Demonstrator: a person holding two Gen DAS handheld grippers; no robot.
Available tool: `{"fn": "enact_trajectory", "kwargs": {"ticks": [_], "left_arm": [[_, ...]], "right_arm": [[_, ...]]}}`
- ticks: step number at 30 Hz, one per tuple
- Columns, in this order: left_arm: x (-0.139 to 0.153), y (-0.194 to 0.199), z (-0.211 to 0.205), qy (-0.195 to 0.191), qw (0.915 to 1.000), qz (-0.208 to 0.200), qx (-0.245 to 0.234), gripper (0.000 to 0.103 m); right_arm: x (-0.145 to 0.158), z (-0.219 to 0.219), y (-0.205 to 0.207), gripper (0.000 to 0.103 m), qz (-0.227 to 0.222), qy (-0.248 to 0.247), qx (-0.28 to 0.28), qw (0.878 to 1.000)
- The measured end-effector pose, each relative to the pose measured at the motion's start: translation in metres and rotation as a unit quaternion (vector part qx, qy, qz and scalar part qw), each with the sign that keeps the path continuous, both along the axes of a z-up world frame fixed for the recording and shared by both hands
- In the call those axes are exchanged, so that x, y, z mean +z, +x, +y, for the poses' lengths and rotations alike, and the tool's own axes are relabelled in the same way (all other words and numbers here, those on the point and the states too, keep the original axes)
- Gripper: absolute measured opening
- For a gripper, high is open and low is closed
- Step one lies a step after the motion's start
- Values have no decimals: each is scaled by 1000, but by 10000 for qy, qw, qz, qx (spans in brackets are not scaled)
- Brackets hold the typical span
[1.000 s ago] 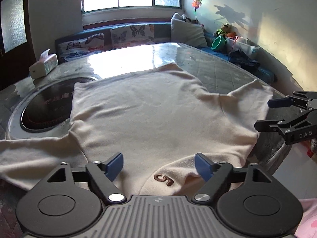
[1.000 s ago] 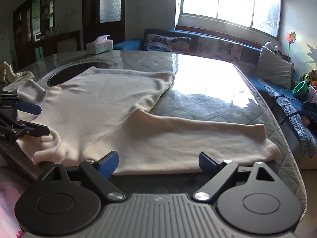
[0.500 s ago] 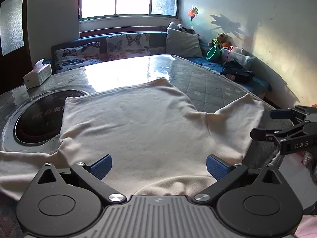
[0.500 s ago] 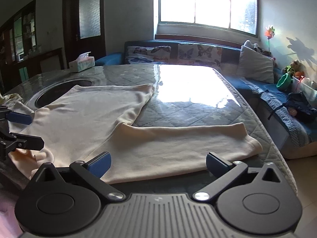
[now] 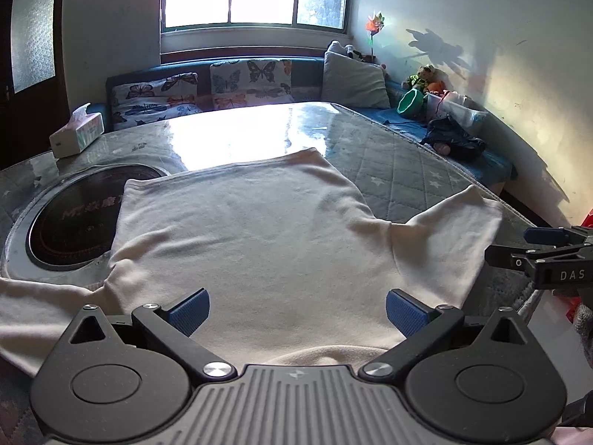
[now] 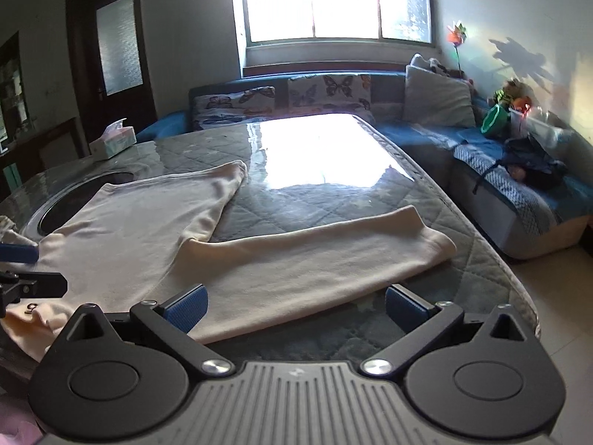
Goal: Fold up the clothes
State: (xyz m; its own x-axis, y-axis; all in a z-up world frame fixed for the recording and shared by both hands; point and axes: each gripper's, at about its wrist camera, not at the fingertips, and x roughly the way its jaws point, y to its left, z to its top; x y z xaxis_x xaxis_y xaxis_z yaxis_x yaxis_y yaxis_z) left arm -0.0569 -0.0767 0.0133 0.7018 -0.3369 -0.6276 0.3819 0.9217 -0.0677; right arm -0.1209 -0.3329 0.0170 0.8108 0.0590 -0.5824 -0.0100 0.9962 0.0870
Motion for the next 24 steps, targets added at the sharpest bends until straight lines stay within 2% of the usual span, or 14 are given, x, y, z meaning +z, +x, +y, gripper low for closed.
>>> {"fn": "enact_trajectory", "kwargs": {"ticks": [13,24], "left_arm": [[-3,6,-11,-60,9993,326,161,103],[-5,11,-23,-36,9990,442,75,103]], "right_arm": [[1,1,5,103,153,-96,-206,9996],[-4,-13,12,103,233,-73,-433,9988]]}}
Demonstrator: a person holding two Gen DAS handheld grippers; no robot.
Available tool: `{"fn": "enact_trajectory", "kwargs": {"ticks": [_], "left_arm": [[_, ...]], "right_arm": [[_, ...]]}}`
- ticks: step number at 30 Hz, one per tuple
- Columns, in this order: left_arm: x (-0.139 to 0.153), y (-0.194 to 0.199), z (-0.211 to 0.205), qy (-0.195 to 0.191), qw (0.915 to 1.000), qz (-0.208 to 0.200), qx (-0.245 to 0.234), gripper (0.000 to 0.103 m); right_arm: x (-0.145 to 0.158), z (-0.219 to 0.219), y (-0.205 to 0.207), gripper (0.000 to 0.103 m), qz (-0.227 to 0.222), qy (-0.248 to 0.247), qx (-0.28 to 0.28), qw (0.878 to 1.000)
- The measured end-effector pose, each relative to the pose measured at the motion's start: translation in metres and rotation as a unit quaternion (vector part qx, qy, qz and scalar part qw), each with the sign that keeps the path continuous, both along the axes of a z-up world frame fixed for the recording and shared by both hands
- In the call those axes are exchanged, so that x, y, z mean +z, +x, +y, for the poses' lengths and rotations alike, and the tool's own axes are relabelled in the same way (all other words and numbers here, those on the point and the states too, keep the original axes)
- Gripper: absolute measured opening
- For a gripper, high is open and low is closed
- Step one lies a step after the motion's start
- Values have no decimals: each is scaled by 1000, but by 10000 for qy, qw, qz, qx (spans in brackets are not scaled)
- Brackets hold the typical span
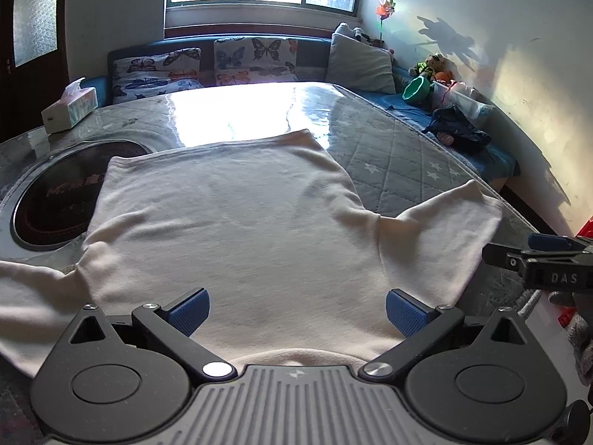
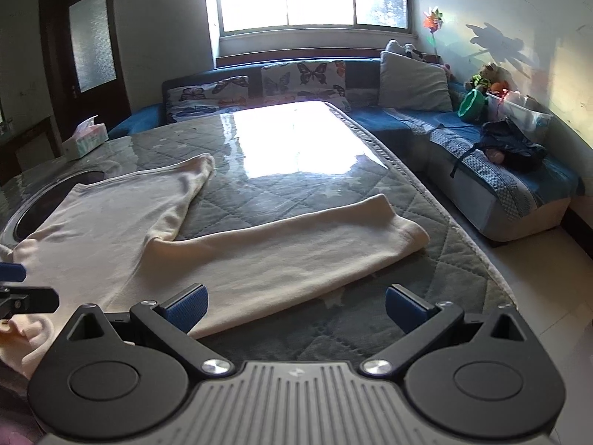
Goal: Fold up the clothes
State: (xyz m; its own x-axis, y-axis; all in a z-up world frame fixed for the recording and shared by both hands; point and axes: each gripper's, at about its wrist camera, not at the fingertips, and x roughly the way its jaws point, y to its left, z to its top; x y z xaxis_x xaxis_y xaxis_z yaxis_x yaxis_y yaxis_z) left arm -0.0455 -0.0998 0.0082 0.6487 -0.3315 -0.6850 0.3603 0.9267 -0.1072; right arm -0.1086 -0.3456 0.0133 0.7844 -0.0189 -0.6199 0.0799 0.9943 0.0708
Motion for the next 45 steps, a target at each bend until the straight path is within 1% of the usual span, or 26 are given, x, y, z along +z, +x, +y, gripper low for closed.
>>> {"fn": "enact_trajectory", "kwargs": {"ticks": [4,10,14,16,21,25,26,28,30,32,34,37,41,45], "left_arm": [[-2,1,-4,32,10000,47,-76,103],[-5,6,-5,-28,9996,272,-54,103],[-7,10,-6,-52,9992,383,-49,103],[-7,11,-7,-31,9993,380,-38,103],[-9,13,-7,-9,9992,401,-14,103],[-7,13,-7,14,9994,345,-22,103],[-7,12,-7,24,9995,316,-36,103],[-7,12,-9,37,9995,290,-71,103],[-9,12,-11,77,9995,286,-118,103],[-10,11,-14,137,9994,263,-157,103],[-11,10,-16,183,9993,243,-199,103],[-12,8,-18,210,9992,218,-277,103],[-12,6,-21,217,9988,171,-398,103],[-16,5,-26,273,9982,142,-511,103]], "right_arm": [[-5,-13,9,103,40,9,-166,9999],[-8,-36,24,103,12,37,-432,9991],[-8,-47,34,99,-38,21,-510,9987],[-9,-55,41,95,-51,65,-559,9984],[-16,-71,57,75,42,288,-637,9975],[-20,-73,62,61,96,244,-646,9976],[-20,-73,62,53,91,223,-647,9976],[-20,-75,62,43,81,226,-696,9973],[-19,-78,60,23,54,292,-737,9968],[-18,-83,57,11,-3,457,-750,9961],[-17,-87,54,9,-70,601,-762,9953],[-3,-87,46,8,-293,794,-678,9941],[27,-80,39,8,-625,838,-438,9935],[58,-67,37,8,-900,906,-83,9918]]}}
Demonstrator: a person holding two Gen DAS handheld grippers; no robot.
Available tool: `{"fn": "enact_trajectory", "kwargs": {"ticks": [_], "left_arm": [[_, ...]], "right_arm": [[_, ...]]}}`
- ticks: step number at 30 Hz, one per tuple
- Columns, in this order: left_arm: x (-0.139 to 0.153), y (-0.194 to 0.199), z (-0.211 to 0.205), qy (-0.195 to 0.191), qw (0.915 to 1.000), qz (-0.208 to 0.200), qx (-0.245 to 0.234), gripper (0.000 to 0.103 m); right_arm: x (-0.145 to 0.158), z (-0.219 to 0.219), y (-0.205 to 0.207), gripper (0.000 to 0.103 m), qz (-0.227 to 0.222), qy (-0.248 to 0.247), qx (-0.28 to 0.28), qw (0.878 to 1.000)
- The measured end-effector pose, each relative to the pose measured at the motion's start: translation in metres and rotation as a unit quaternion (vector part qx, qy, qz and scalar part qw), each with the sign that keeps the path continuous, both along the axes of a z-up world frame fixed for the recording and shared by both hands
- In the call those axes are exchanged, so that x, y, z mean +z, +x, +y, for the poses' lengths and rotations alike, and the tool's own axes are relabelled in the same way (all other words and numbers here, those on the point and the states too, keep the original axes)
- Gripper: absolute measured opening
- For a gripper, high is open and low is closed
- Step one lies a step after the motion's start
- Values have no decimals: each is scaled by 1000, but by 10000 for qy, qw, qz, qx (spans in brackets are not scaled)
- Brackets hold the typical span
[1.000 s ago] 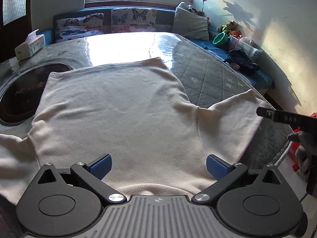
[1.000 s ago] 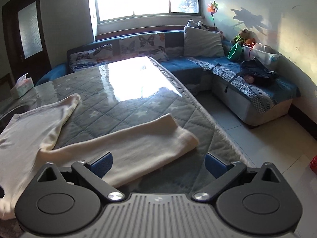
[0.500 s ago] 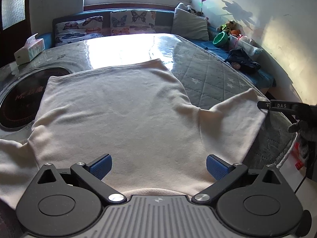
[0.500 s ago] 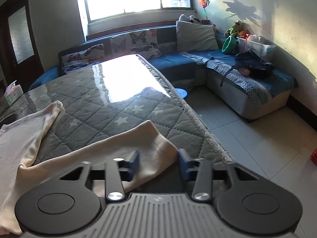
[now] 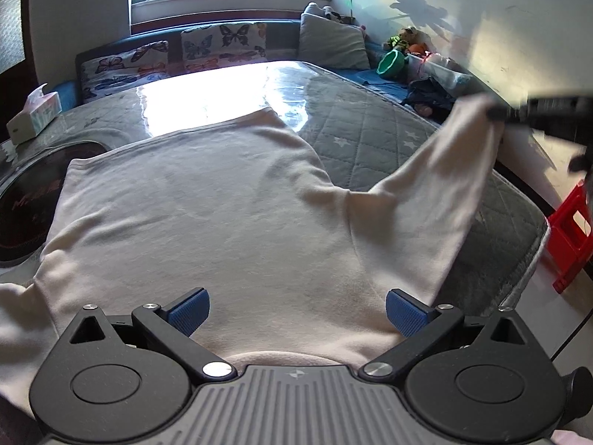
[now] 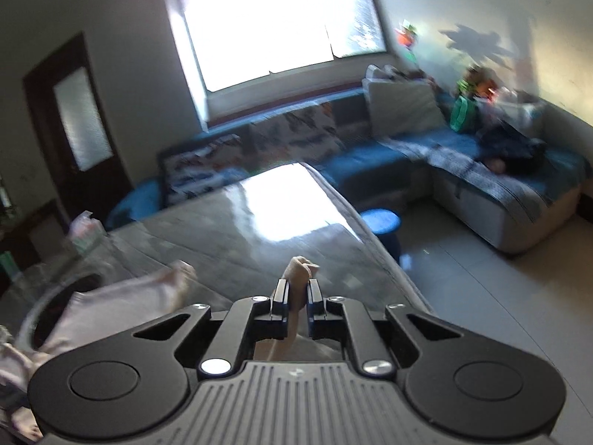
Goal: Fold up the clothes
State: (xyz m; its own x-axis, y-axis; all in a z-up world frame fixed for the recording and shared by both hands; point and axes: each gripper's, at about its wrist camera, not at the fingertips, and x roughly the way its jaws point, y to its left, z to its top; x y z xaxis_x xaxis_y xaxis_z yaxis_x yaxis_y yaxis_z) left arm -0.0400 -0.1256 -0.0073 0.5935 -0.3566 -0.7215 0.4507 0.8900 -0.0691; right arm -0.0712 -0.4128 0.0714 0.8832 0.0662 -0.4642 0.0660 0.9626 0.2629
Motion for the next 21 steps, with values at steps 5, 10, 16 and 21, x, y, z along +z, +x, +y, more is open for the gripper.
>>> {"fn": "enact_trajectory", "kwargs": {"ticks": [5,10,16,21], "left_arm": [[-3,0,0,-24,10000,-5,-35,103],[9,-2,24,-290,9993,-148,166,103],[26,-5,77,-590,9939,-403,844,103],[31,-9,121,-731,9857,-534,1423,103]], "right_arm": [[38,31,-3,8,-393,1,563,9976],[64,66,-4,8,-599,-48,1127,9918],[73,129,1,8,-593,-253,1964,9784],[58,183,10,8,-306,-342,2668,9627]]}}
